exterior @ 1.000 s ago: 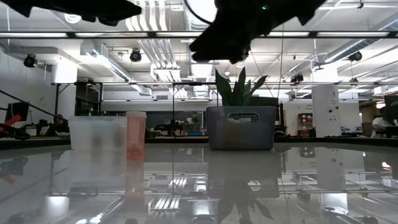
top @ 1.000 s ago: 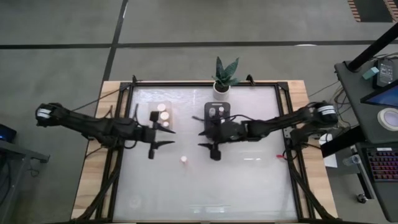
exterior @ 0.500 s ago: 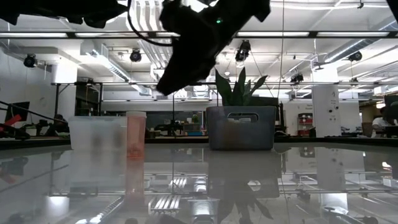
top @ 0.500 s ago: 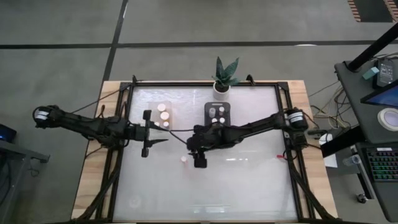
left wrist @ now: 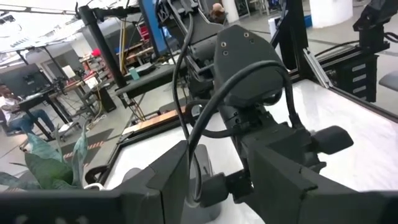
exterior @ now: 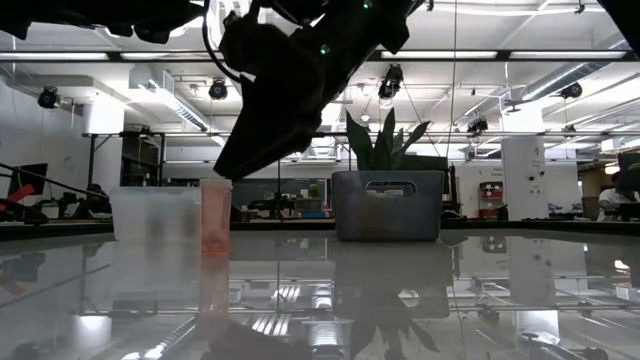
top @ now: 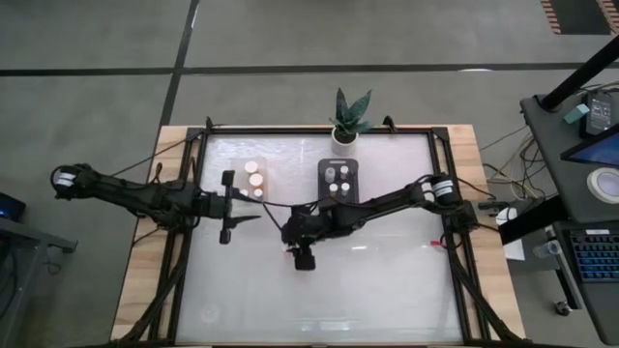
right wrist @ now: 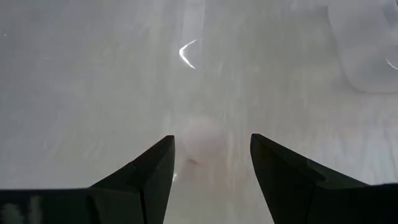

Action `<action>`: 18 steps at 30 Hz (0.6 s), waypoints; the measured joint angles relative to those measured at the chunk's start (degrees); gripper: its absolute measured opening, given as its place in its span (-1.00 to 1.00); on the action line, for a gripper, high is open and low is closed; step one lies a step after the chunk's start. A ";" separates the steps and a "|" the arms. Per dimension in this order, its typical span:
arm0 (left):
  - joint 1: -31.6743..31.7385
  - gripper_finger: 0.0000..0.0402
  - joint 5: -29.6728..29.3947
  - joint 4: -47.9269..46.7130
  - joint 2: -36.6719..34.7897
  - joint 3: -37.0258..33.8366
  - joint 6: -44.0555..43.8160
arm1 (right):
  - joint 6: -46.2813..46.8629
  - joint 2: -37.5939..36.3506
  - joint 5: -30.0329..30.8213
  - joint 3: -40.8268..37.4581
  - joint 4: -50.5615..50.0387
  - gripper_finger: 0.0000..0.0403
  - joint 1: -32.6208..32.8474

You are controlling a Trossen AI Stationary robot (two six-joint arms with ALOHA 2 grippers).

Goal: Pick and place medicine bottles into bin by pill shape (circle, oval)
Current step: Put the pink pill bottle into the black bin

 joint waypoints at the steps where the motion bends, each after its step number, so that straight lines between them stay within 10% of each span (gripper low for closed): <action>1: 0.00 -0.26 0.00 0.06 0.06 0.00 0.00 | -0.01 -0.02 0.01 0.00 -0.02 0.01 0.00; 18: -0.04 -0.26 0.02 1.24 0.31 0.00 0.04 | 1.34 -0.33 -1.55 1.38 1.01 0.01 1.18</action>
